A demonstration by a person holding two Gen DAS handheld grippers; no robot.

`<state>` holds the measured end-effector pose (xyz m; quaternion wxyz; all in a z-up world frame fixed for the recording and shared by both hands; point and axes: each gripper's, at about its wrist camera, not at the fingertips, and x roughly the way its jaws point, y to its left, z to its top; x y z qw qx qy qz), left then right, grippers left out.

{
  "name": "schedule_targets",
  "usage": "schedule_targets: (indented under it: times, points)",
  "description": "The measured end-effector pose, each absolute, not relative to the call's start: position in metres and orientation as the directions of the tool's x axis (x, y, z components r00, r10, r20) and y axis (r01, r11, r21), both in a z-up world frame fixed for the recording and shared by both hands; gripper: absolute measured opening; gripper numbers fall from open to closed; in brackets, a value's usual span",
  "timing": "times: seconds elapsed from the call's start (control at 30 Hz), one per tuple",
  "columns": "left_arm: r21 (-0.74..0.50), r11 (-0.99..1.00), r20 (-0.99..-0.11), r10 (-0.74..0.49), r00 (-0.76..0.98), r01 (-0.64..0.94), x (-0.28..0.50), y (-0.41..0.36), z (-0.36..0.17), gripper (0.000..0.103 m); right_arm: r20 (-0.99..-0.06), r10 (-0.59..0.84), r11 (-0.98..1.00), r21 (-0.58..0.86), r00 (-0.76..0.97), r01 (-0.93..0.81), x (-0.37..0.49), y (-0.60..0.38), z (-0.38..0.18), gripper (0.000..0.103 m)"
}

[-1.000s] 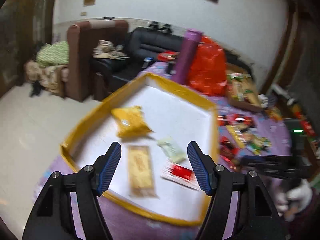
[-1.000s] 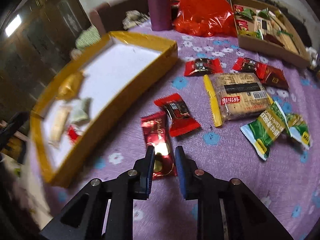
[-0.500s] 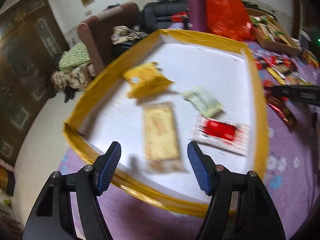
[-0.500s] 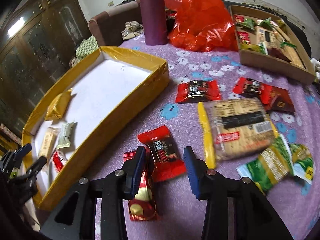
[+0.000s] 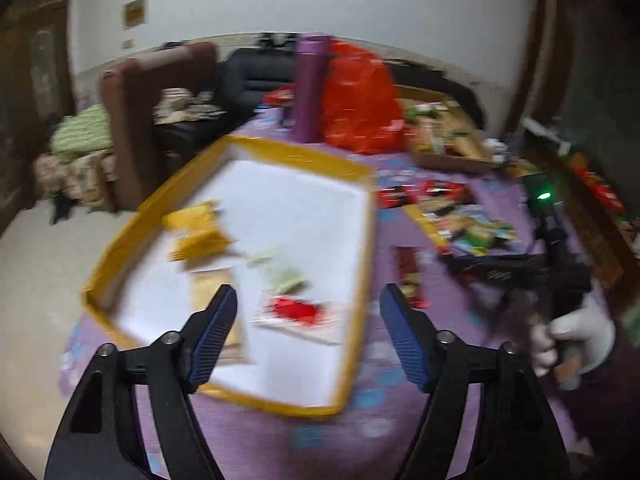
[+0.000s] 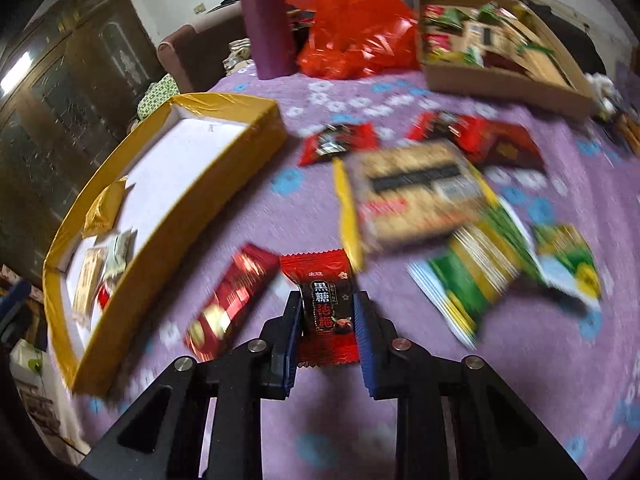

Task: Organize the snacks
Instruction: 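Grasp a red chocolate candy with the right gripper while the left gripper grasps a red chocolate bar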

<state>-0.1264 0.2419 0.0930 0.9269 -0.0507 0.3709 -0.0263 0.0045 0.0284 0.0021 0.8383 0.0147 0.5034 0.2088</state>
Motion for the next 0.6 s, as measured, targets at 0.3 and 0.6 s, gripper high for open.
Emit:
schedule_targets:
  times: [0.3,0.6]
  points:
    - [-0.151,0.966,-0.794,-0.244,0.557,0.208,-0.048,0.154,0.051,0.079,-0.776,0.454,0.891,0.390,0.437,-0.233,-0.011,-0.045,-0.003,0.026]
    - [0.065,0.982,-0.859,-0.036,0.511,0.178,-0.004,0.129,0.012,0.057,-0.736,0.504,0.863,0.440,0.452,-0.247,-0.014,-0.058,-0.005,0.026]
